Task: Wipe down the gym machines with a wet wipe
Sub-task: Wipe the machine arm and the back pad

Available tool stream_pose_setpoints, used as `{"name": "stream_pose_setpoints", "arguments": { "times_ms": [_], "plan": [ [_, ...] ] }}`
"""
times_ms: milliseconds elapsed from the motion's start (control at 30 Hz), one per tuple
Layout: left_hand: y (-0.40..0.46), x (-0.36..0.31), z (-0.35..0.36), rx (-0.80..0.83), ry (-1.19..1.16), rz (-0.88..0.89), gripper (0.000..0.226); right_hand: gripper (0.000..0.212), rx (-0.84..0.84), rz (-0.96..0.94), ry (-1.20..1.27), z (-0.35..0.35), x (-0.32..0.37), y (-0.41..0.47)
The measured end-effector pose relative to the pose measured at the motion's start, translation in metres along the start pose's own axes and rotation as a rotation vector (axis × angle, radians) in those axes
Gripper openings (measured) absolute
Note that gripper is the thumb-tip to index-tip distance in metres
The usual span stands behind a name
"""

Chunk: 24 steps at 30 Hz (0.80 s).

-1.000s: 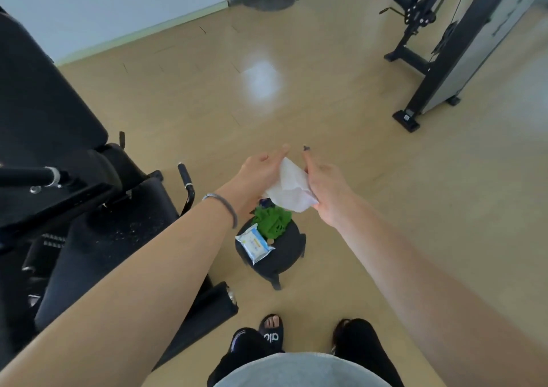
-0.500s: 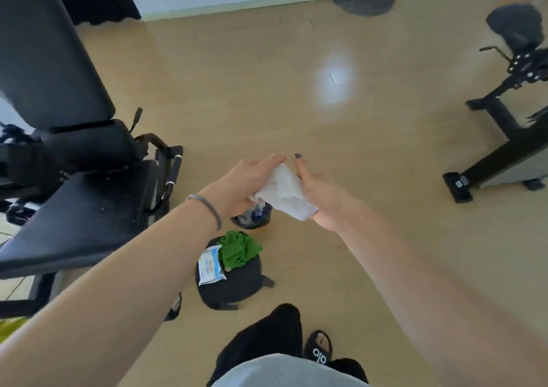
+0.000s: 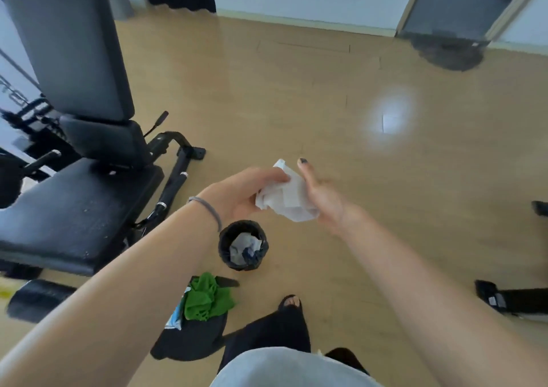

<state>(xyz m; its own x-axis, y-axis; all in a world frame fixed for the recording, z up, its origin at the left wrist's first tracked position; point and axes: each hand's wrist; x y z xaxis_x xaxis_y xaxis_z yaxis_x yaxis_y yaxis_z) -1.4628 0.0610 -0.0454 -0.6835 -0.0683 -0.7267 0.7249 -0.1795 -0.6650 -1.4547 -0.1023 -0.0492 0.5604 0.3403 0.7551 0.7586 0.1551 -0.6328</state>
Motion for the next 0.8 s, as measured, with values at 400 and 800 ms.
{"name": "stream_pose_setpoints", "arguments": {
  "times_ms": [400, 800],
  "plan": [
    [0.069, -0.121, -0.051, -0.406, -0.179, 0.107, 0.048, 0.067, 0.325, -0.129, -0.149, -0.007, 0.16, 0.148],
    [0.12, -0.172, -0.09, -0.973, -0.56, 0.234, 0.023, 0.052, 0.909, -0.125, -0.189, 0.024, 0.271, 0.266]
  ]
}}
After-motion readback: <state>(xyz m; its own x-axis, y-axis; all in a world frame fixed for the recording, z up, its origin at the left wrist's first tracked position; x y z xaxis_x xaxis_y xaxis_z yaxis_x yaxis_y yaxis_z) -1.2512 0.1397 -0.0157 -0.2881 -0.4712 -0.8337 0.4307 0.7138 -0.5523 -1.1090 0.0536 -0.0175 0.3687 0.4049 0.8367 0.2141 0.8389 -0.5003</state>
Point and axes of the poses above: each hand's wrist, its own y-axis towards the middle knuckle, its own z-axis out of the palm, x = y × z, and after that the axes turned 4 degrees about -y, right-handed
